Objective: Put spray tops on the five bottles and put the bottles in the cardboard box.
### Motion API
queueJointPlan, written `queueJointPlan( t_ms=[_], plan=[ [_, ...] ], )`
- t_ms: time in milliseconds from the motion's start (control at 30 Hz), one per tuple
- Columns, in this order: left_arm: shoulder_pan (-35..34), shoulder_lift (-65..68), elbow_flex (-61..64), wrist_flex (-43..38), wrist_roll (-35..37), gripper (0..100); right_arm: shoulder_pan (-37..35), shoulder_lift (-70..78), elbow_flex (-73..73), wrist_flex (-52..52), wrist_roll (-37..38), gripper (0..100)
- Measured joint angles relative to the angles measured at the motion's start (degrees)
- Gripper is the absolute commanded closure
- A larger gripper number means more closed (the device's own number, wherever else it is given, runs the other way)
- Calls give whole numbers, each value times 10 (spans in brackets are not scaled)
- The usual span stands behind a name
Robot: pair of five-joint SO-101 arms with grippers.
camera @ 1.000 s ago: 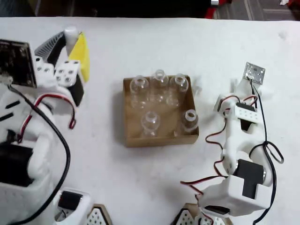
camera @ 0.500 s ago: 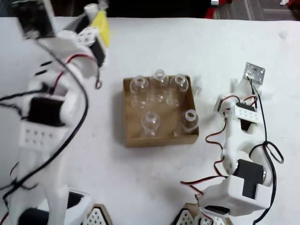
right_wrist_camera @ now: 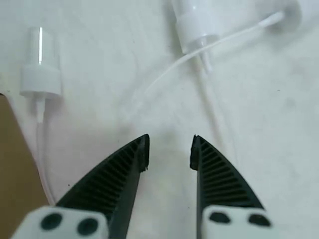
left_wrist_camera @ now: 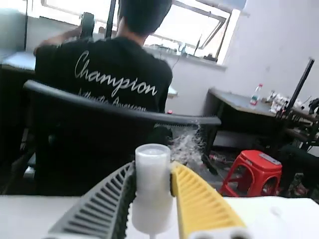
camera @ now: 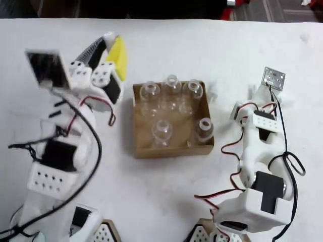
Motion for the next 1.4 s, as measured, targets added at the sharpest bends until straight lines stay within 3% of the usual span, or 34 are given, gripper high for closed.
queueJointPlan(
  t_ms=[133,367,500,667,867,1400],
  plan=[
    [17,-11,39,-114,-17,979,0,0,0,0,0,883],
    [40,94,-2,-156,-24,979,0,0,0,0,0,883],
    [43,179,-14,-222,-24,979,0,0,0,0,0,883],
    [43,203,-11,-265,-26,979,0,0,0,0,0,883],
    [43,203,26,-350,-98,979,0,0,0,0,0,883],
    [84,203,63,-369,-116,978,0,0,0,-8,0,883]
  ],
)
